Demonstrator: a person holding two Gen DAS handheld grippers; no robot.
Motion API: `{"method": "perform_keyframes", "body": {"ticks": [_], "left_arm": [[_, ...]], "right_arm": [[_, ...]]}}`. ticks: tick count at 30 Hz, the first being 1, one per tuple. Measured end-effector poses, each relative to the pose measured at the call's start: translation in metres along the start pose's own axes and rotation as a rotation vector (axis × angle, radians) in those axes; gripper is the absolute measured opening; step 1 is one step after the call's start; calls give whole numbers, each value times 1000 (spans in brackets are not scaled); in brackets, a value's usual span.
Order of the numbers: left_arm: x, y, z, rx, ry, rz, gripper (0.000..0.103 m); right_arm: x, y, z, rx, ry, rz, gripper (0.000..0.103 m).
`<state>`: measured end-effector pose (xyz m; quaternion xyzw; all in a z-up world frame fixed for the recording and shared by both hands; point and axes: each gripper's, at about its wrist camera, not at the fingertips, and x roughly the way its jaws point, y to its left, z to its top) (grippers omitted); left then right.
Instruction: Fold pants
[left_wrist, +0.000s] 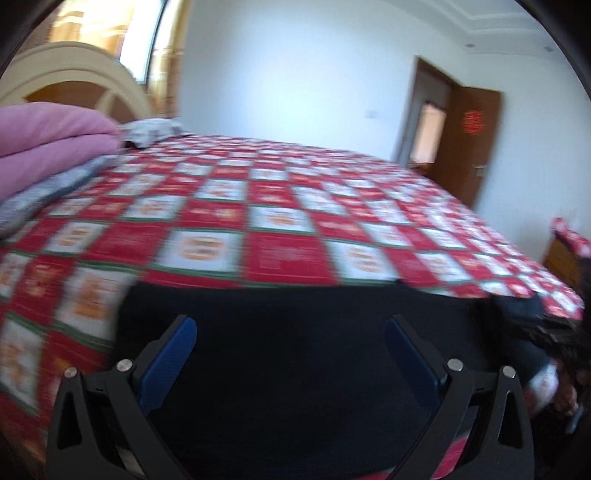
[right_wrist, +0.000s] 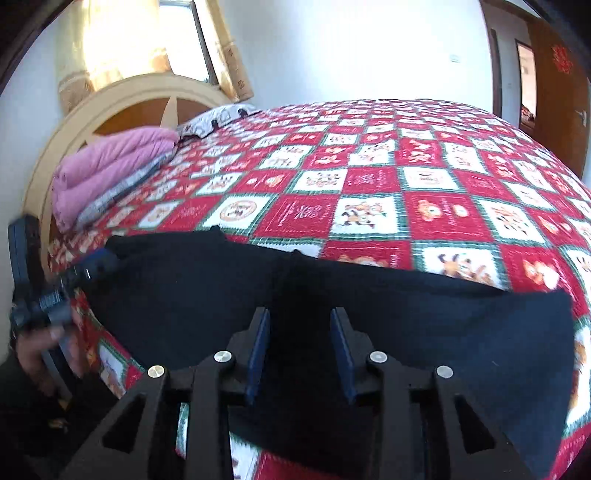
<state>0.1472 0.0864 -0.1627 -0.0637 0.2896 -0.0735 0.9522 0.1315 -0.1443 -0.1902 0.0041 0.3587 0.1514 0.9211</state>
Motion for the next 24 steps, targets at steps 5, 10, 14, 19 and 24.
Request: {"method": "perform_keyframes", "body": {"ticks": [5,10,14,19,24], "left_arm": [[8,64,-8,-24,78,182,103],[13,96,-30,-123,89,154,103],[16,89,-30,-94,91,141,103],[17,82,-35,-60,68,149,103],[18,87,-36,-50,53,127,103]], "right_arm": [[28,40,-22,-216,78,-60,35],[27,30,-19,-147,73,-25,35],[22,24,-21,-94,54,-5,35],[14,27,-30,-91,28,-19,35],[3,23,-33,-74,-8,-52,35]]}}
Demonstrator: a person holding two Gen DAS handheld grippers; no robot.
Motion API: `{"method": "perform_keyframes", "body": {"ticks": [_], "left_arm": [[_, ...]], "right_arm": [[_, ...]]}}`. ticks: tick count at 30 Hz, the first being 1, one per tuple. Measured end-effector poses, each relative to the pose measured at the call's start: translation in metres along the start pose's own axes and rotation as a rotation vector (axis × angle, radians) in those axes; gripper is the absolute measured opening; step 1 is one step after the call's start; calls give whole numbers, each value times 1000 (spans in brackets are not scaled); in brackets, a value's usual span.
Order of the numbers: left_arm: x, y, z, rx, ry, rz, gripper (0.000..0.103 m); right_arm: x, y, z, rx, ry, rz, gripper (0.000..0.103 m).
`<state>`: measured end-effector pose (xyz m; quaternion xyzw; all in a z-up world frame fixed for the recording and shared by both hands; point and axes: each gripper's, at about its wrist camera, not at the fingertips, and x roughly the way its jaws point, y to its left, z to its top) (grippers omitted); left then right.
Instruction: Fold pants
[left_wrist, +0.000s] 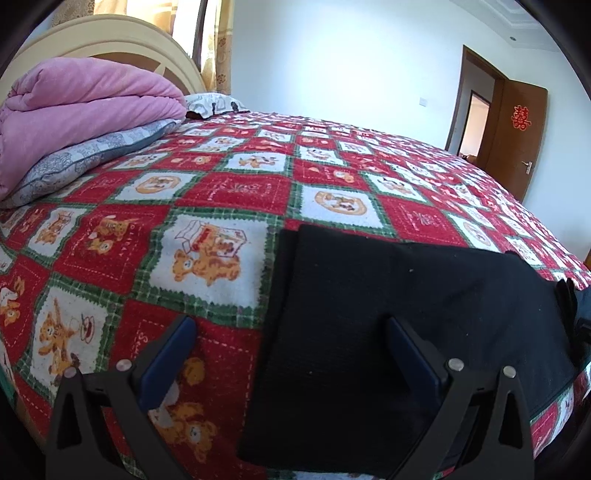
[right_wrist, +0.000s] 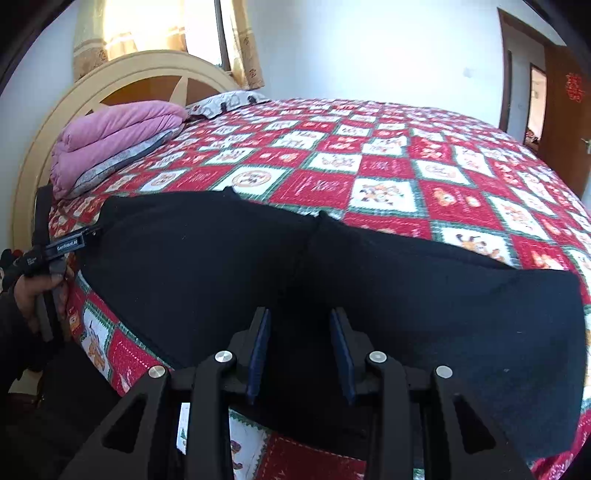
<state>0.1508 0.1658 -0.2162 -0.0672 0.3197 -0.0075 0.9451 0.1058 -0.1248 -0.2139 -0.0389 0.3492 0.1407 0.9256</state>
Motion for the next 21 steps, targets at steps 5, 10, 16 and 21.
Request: {"method": "perform_keyframes", "body": {"ticks": [5,10,16,21], "left_arm": [[0,-2,0,4,-3,4,103],[-1,-7,1,16,16,9,103],[-5,-13,1,44,19,-6,89],[-6,-15,1,50,22,-36,78]], "right_arm": [[-7,-4,-4,11,-8,-21,40],[-7,-3,-8,3,1,-31,40],[-2,-2,-12,-15,14,-42,42],[-3,-3,-12,-16,14,-42,42]]}}
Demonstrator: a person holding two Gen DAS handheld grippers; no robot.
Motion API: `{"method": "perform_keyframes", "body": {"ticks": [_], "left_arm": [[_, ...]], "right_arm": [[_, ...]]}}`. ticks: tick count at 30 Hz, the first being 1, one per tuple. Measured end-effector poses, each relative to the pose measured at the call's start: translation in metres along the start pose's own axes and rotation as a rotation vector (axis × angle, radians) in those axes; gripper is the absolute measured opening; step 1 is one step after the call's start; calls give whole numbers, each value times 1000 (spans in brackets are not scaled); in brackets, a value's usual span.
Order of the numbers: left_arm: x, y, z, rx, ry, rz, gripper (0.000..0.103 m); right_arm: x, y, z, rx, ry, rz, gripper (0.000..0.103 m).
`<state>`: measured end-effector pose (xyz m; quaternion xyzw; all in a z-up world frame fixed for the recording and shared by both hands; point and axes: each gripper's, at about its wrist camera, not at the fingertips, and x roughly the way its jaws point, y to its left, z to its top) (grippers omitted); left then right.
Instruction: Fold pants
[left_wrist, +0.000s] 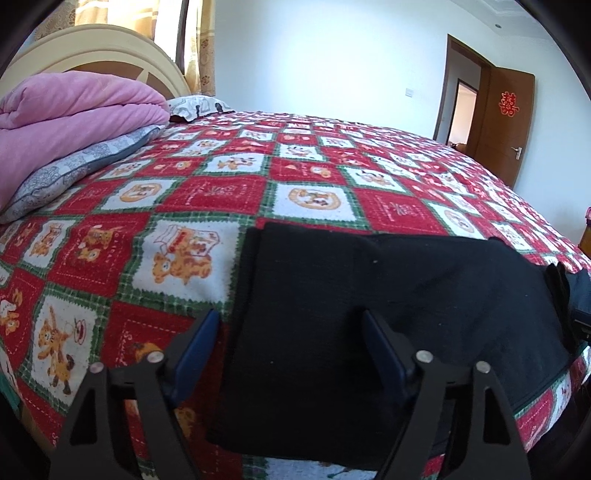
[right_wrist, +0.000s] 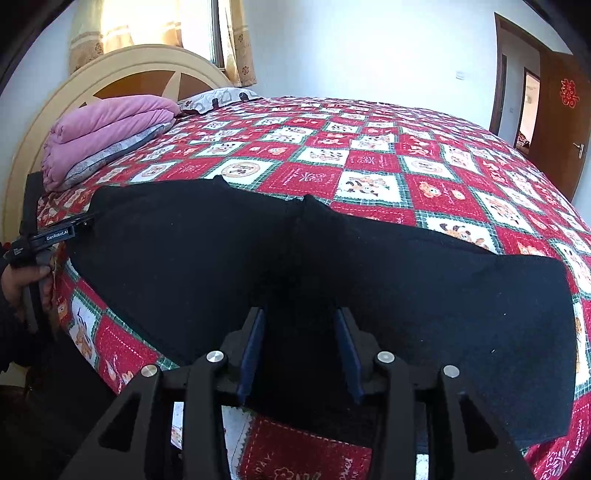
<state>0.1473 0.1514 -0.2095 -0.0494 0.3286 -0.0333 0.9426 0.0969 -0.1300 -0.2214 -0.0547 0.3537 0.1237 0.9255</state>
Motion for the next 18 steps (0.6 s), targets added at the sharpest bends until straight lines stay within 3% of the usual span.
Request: {"method": "perform_keyframes", "body": {"ticks": [12,18], "left_arm": [[-14,9,8,-65,-4,-115,24],[-18,4,14,-54,7,-119,18]], "right_arm": [[-3,1,2,-12,4,-15,43],[-9,-7,6,23,2,-39,43]]}}
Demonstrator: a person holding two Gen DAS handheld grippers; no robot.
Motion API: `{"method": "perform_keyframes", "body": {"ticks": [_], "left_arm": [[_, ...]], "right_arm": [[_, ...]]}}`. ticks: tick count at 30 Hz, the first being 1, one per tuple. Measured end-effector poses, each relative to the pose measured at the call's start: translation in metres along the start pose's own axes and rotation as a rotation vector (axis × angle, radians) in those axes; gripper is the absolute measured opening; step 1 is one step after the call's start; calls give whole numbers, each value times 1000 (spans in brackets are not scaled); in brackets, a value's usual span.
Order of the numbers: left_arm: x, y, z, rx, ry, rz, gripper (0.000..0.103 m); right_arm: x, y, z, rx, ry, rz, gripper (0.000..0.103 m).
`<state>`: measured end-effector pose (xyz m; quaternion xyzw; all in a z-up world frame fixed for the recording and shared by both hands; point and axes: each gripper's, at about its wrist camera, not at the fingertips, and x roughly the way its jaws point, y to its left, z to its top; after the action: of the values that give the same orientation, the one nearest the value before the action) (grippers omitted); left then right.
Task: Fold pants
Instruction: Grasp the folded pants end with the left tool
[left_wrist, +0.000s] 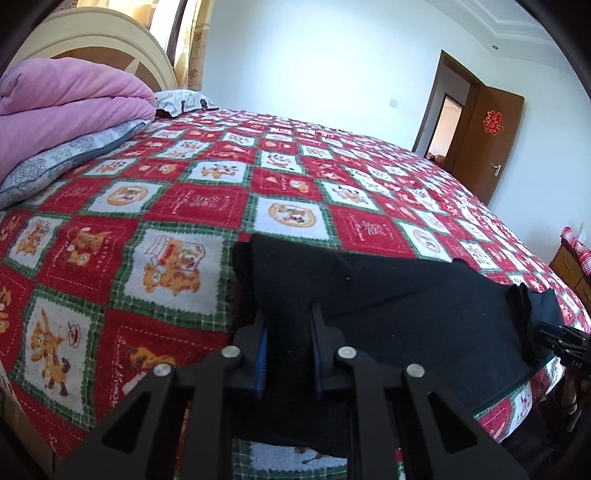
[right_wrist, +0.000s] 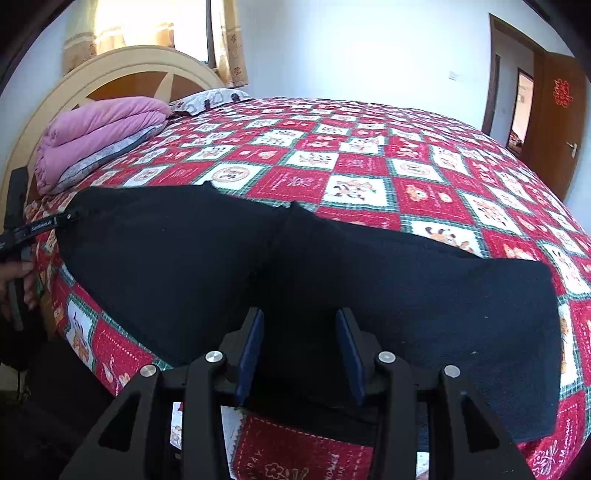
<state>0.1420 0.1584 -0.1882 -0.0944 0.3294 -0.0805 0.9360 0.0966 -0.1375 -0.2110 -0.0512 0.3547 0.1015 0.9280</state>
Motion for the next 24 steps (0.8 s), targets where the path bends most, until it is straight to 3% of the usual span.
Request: {"method": "perform_keyframes", "body": {"ticks": [13,24], "left_arm": [[-32,-26,26,18,-56,-82,13],[-57,-115,52,166,-88,-195,11]], "right_arm": [[-12,-25,6,103,15,-38,43],[-51,-50,9,131,-20,-61,43]]}}
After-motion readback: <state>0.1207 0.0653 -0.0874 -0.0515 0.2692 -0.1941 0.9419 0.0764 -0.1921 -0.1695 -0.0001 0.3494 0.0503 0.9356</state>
